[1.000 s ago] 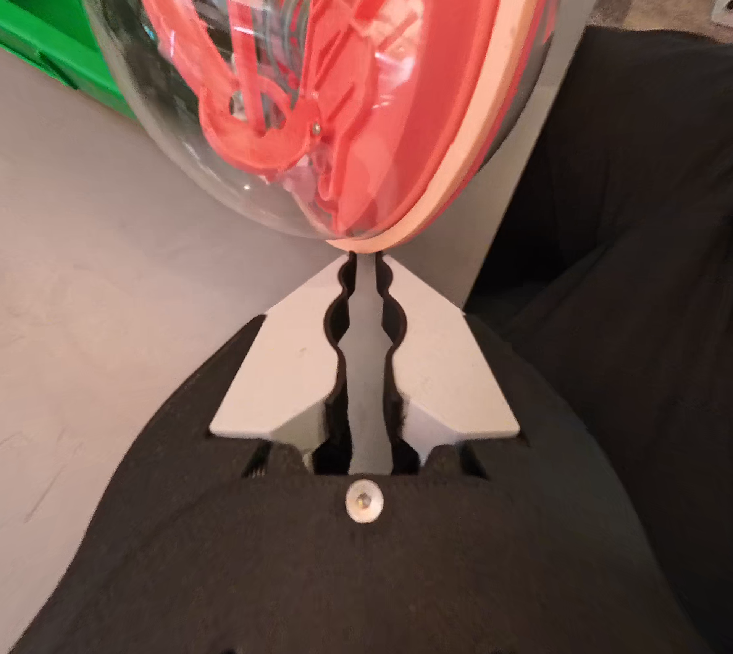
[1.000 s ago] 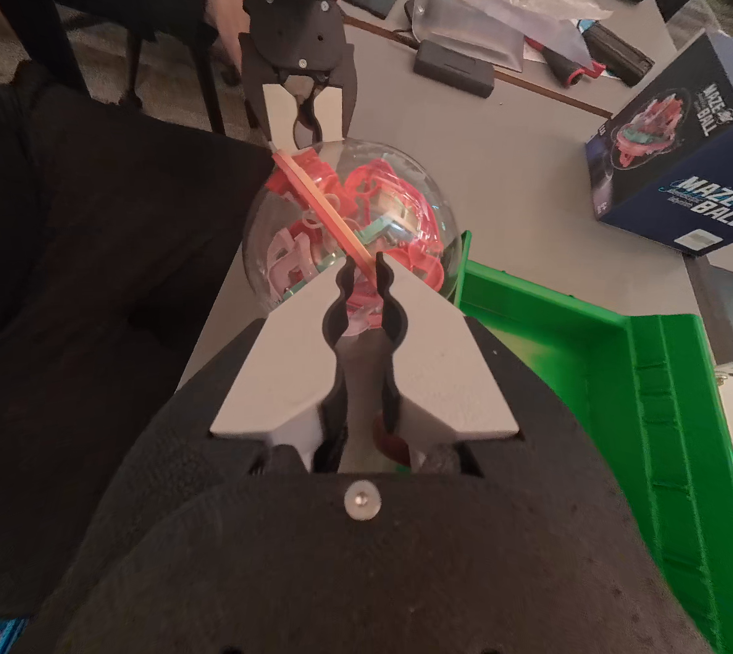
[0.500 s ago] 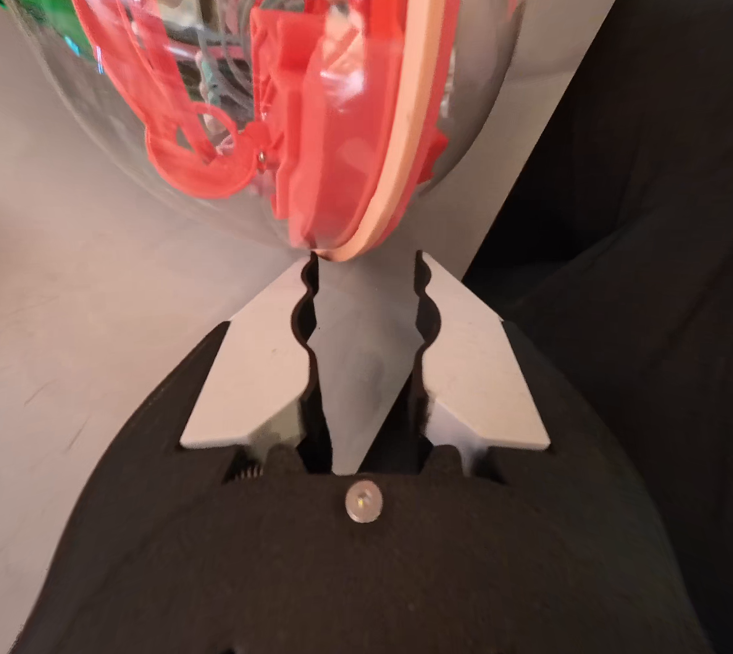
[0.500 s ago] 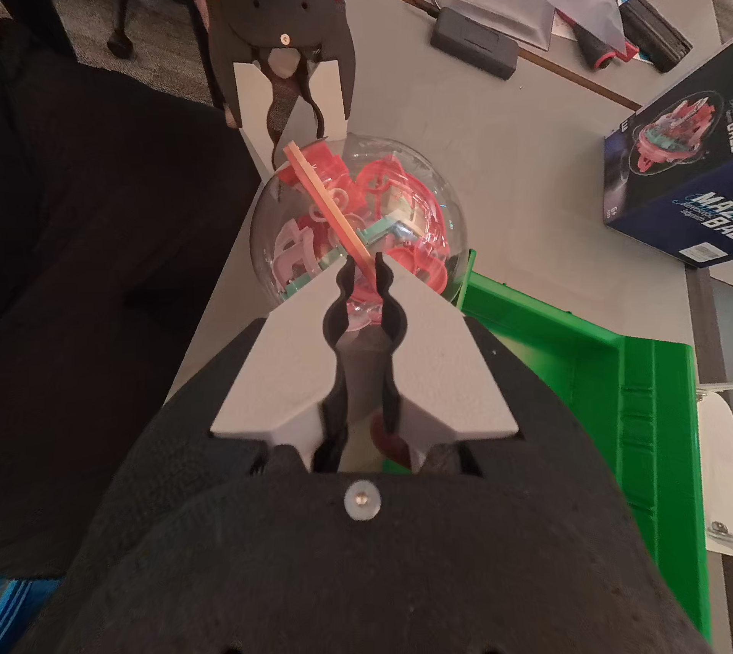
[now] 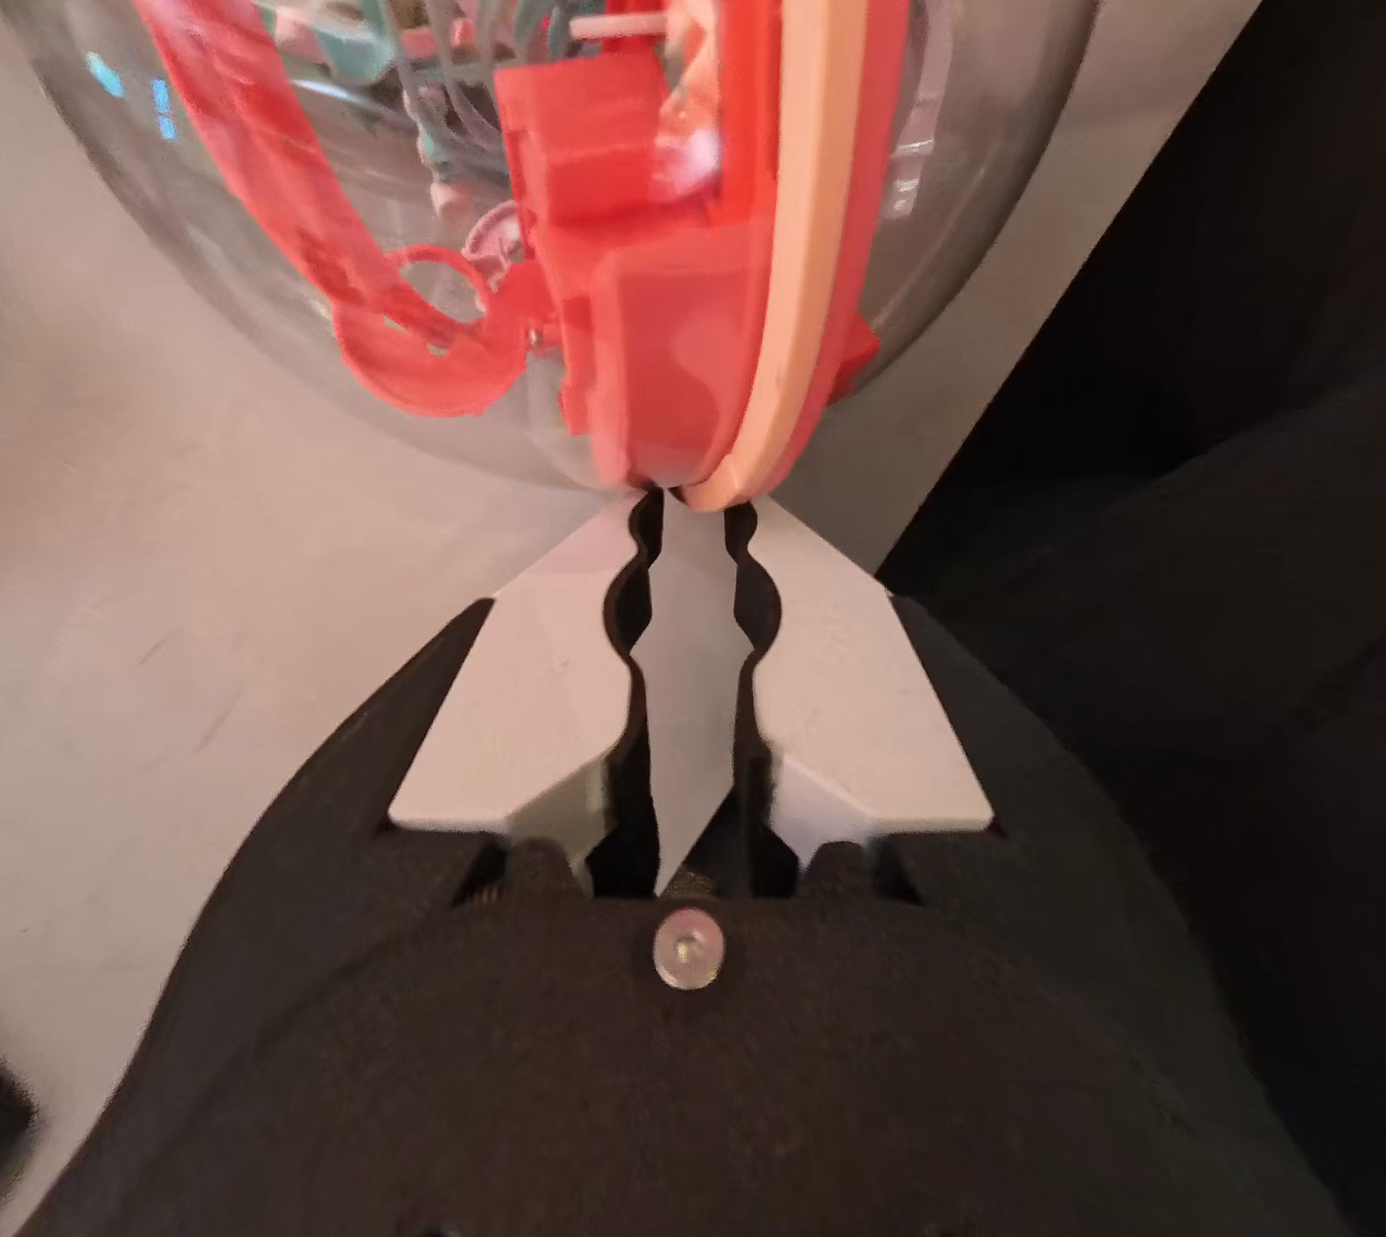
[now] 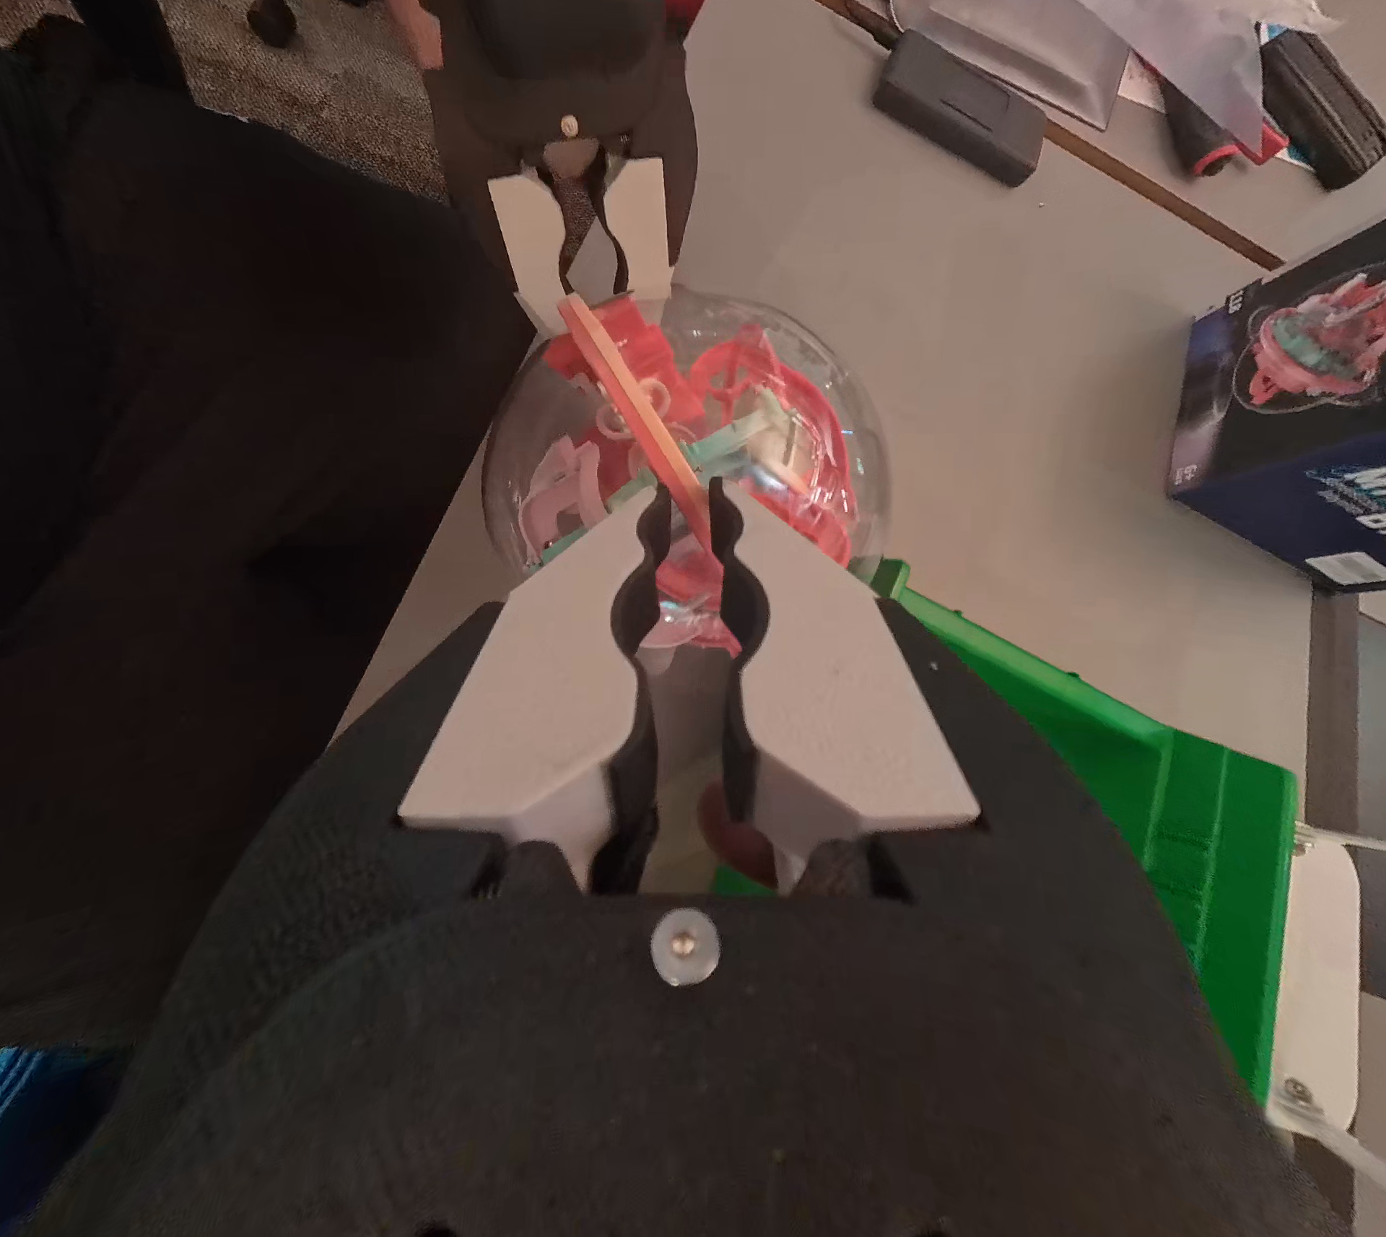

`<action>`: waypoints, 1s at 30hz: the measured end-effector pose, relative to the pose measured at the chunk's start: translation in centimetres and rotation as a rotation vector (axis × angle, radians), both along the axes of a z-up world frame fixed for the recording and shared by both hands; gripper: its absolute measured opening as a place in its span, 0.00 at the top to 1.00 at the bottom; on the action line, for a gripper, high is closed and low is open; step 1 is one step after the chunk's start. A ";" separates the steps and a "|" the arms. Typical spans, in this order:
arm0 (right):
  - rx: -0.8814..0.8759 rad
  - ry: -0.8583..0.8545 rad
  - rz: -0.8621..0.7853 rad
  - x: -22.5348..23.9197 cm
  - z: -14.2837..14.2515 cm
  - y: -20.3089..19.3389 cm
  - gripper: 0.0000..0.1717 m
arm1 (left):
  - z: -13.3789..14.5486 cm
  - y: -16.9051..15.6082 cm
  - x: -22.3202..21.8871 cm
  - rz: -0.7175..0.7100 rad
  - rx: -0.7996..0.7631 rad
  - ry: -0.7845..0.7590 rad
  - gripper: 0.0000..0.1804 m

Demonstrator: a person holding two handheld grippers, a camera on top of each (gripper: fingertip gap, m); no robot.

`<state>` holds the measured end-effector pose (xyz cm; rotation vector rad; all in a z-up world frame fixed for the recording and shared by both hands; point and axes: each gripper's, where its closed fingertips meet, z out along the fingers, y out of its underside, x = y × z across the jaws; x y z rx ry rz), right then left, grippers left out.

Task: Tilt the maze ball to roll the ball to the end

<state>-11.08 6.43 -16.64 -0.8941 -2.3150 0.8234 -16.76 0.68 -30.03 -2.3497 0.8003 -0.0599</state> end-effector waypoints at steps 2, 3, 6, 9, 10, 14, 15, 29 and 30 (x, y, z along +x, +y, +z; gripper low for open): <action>0.006 -0.007 0.015 -0.4 0.3 -0.4 0.95 | -0.3 0.2 0.1 -0.018 -0.009 -0.012 0.93; 0.009 -0.010 0.022 -0.6 0.4 -0.6 0.95 | -0.5 0.4 0.2 -0.027 -0.010 -0.007 0.94; 0.026 -0.024 0.038 -1.1 0.6 -1.0 0.96 | -1.0 0.9 0.5 -0.068 -0.023 0.003 0.95; 0.017 -0.040 0.051 -1.2 0.6 -1.5 0.96 | -1.3 1.5 0.4 -0.075 -0.027 -0.006 0.95; 0.013 -0.043 0.052 -1.2 0.6 -1.6 0.96 | -1.3 1.6 0.3 -0.080 -0.024 -0.004 0.95; 0.005 -0.042 0.040 -1.2 0.6 -1.3 0.96 | -1.3 1.7 0.5 -0.103 -0.019 -0.005 0.95; -0.001 -0.042 0.042 -1.2 0.6 -1.4 0.96 | -1.3 1.7 0.4 -0.107 -0.020 -0.001 0.95; -0.041 -0.060 0.054 -1.2 0.3 -1.5 0.96 | 0.5 0.7 -0.1 -0.129 0.007 0.029 0.78; -0.041 -0.058 0.052 -1.3 0.3 -1.5 0.96 | 0.6 0.7 -0.2 -0.121 0.020 0.021 0.79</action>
